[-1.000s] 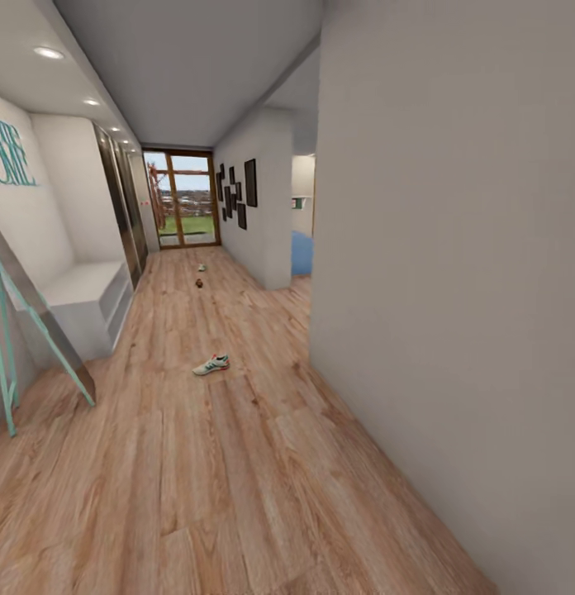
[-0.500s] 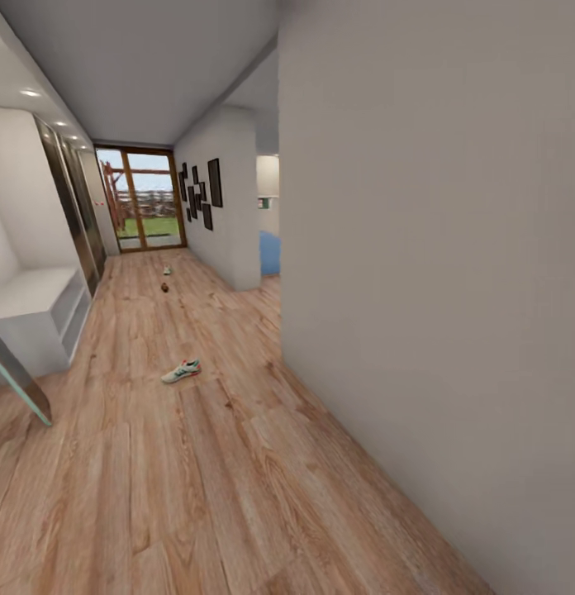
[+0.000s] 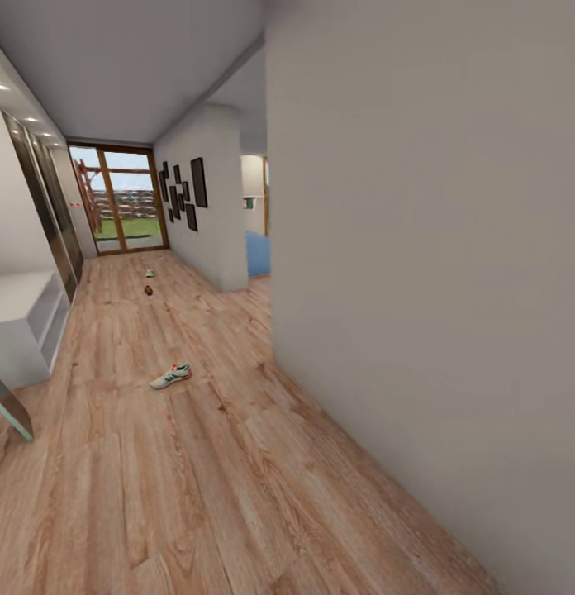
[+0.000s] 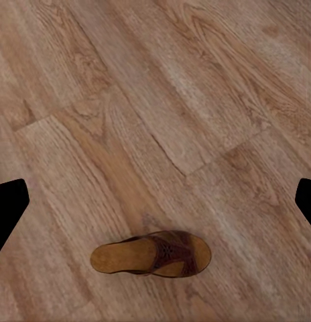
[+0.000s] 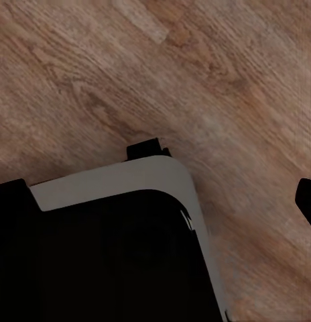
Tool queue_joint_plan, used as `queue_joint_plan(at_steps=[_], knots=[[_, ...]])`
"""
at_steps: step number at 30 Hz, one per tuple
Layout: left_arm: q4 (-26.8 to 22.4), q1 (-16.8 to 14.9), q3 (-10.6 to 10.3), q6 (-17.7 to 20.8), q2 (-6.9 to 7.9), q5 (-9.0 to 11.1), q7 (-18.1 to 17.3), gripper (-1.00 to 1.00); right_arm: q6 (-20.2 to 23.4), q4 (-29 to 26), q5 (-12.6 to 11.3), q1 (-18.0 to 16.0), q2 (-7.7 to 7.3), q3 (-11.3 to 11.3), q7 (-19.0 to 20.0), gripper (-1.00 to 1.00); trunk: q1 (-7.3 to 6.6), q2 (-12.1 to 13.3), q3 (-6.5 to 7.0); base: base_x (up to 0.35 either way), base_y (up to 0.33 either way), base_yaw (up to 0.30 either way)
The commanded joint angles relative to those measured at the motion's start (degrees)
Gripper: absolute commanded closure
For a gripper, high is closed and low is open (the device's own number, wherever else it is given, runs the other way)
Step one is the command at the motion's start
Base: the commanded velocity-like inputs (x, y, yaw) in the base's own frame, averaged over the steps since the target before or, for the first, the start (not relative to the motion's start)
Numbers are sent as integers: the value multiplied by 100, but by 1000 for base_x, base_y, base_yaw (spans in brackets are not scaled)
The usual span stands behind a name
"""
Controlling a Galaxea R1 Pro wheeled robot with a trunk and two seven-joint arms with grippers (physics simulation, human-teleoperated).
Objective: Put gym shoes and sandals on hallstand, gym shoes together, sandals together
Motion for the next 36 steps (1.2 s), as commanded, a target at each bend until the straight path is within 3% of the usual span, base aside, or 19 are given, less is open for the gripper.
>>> queue_joint_plan(at_steps=[1, 36], knots=[[5, -1, -1, -18, -1, 30, -1, -100, -10, -6, 2, 2, -2, -10, -4, -100, 0, -3, -4, 0, 280, -3], [5, -2, 12, -18, -1, 32, 0, -100, -10, -15, -36, 2, 5, -22, -12, -100, 0, -3, -4, -66, 88, 0]])
